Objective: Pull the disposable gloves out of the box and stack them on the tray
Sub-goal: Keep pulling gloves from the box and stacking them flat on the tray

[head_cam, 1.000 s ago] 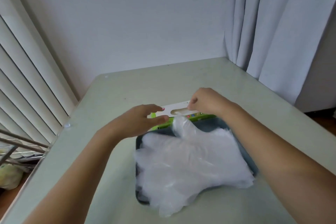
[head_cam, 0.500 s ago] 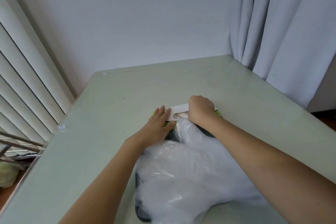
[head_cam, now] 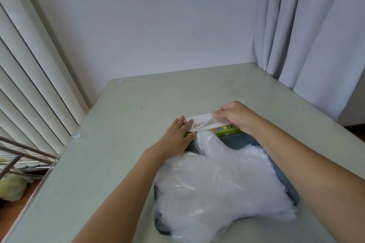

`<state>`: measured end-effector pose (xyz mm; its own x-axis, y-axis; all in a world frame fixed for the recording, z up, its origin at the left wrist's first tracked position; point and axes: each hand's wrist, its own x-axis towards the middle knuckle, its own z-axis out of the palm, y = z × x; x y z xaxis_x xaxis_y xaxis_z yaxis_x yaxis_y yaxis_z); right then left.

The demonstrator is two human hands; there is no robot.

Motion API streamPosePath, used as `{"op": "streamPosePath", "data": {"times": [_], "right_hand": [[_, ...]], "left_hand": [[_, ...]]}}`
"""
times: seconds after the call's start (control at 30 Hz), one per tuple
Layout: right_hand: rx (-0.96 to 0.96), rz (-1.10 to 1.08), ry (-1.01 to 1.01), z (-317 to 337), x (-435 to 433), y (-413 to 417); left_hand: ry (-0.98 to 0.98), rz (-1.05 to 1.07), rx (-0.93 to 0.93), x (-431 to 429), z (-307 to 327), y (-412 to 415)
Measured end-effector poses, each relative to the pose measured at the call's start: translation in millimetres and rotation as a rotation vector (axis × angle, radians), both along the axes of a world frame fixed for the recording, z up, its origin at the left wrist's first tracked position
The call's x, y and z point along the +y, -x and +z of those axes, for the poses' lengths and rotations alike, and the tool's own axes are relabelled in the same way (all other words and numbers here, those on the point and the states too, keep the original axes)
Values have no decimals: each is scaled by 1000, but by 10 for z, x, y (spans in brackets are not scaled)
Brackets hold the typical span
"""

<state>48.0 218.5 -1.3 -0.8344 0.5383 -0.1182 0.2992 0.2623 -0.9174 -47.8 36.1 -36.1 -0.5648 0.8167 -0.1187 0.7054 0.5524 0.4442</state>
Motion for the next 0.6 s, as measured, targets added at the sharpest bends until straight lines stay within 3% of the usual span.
{"op": "streamPosePath", "data": {"times": [0.13, 0.23, 0.33, 0.47, 0.6], "right_hand": [[394, 114, 652, 176, -32, -160], [646, 214, 933, 424, -45, -291], [719, 266, 980, 612, -102, -449], [724, 249, 999, 749, -256, -659], [695, 252, 1012, 727, -359, -819]], "left_hand": [[52, -5, 30, 27, 29, 7], [84, -14, 7, 20, 97, -12], [-17, 32, -89, -22, 271, -82], [-442, 178, -498, -94, 504, -190], [-708, 50, -824, -105, 712, -419]]}}
